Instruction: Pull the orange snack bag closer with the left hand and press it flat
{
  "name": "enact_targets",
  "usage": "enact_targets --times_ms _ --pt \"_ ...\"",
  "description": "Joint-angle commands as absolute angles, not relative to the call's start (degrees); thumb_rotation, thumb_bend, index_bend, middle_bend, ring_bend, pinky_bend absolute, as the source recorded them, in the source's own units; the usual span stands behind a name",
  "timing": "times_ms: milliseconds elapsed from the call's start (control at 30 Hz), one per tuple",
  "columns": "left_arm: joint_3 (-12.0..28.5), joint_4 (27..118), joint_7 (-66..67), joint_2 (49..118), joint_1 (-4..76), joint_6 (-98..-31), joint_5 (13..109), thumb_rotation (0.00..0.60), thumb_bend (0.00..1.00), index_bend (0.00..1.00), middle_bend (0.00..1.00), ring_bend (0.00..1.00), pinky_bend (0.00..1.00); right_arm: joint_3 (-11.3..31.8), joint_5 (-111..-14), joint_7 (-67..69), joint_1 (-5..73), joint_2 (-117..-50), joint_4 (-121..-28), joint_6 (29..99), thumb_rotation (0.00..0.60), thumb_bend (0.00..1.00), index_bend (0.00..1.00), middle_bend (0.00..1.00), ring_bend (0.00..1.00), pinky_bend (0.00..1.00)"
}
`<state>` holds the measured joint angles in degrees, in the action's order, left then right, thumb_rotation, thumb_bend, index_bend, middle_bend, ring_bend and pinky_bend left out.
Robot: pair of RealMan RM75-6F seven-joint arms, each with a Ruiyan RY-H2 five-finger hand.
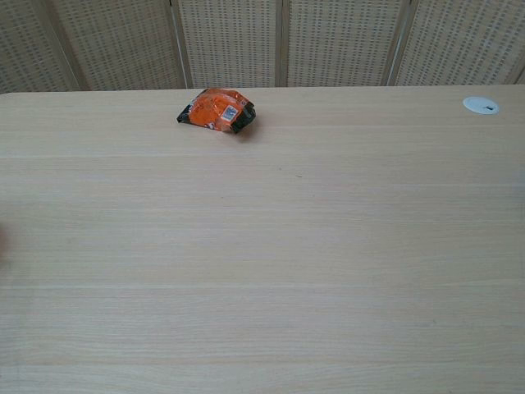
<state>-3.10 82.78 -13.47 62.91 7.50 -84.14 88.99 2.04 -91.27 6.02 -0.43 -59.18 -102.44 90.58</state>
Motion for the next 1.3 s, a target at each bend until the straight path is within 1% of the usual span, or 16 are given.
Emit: enact_targets --times_ms 33,300,400,567,700,833,933,1033,1167,1233,1300 --pt "-2.9 82.5 -13.5 63.1 7.6 -83.6 88.8 0.600 0.00 0.21 0.00 0.00 0.00 2.1 -91.2 6.0 -0.4 -59.2 -102.5 90.6 0.600 0.00 0.00 0.00 0.00 0.00" --pt "-2.4 82.5 -13.0 63.2 8.1 -82.5 89.0 0.600 0.00 0.21 0.00 0.00 0.00 2.2 -90.7 5.8 -0.5 -59.2 -102.4 90.6 0.600 0.00 0.00 0.00 0.00 0.00" --pt "-1.7 81.9 -12.1 63.6 9.6 -80.9 89.4 0.600 0.00 0.21 0.00 0.00 0.00 2.4 -90.4 5.8 -0.4 -59.3 -102.4 90.5 0.600 0.00 0.00 0.00 0.00 0.00" --pt "1.5 81.6 -9.0 64.1 15.9 -75.2 89.9 0.600 0.00 0.22 0.00 0.00 0.00 2.8 -89.6 5.7 -0.3 -59.3 -102.4 90.3 0.600 0.00 0.00 0.00 0.00 0.00" --pt "5.1 82.5 -6.5 64.7 22.7 -67.8 88.2 0.600 0.00 0.22 0.00 0.00 0.00 3.1 -88.8 5.6 -0.1 -59.3 -102.4 90.0 0.600 0.00 0.00 0.00 0.00 0.00" --pt "10.1 84.0 -0.4 67.0 30.7 -58.4 82.1 0.600 0.00 0.21 0.00 0.00 0.00 3.6 -87.8 5.8 0.1 -59.4 -102.1 89.4 0.600 0.00 0.00 0.00 0.00 0.00" --pt "13.5 83.5 7.0 70.1 36.5 -52.1 75.7 0.600 0.00 0.18 0.00 0.00 0.00 3.8 -86.8 6.2 0.4 -59.4 -101.7 88.7 0.600 0.00 0.00 0.00 0.00 0.00" --pt "16.0 81.9 15.7 73.8 42.1 -46.9 67.8 0.600 0.00 0.14 0.00 0.00 0.00 4.2 -85.6 6.7 0.7 -59.5 -101.2 87.9 0.600 0.00 0.00 0.00 0.00 0.00" --pt "17.3 77.6 26.9 79.3 49.5 -42.8 57.0 0.600 0.00 0.08 0.00 0.00 0.00 4.5 -84.5 7.3 0.9 -59.5 -100.6 87.1 0.600 0.00 0.00 0.00 0.00 0.00" --pt "17.1 73.8 31.7 82.8 53.3 -41.8 52.7 0.600 0.00 0.08 0.00 0.00 0.00 4.7 -84.0 7.5 1.0 -59.6 -100.3 86.9 0.600 0.00 0.00 0.00 0.00 0.00" --pt "16.6 69.7 34.9 85.9 56.2 -41.2 50.6 0.600 0.00 0.08 0.00 0.00 0.00 4.9 -83.7 7.7 1.1 -59.6 -100.0 86.6 0.600 0.00 0.00 0.00 0.00 0.00"
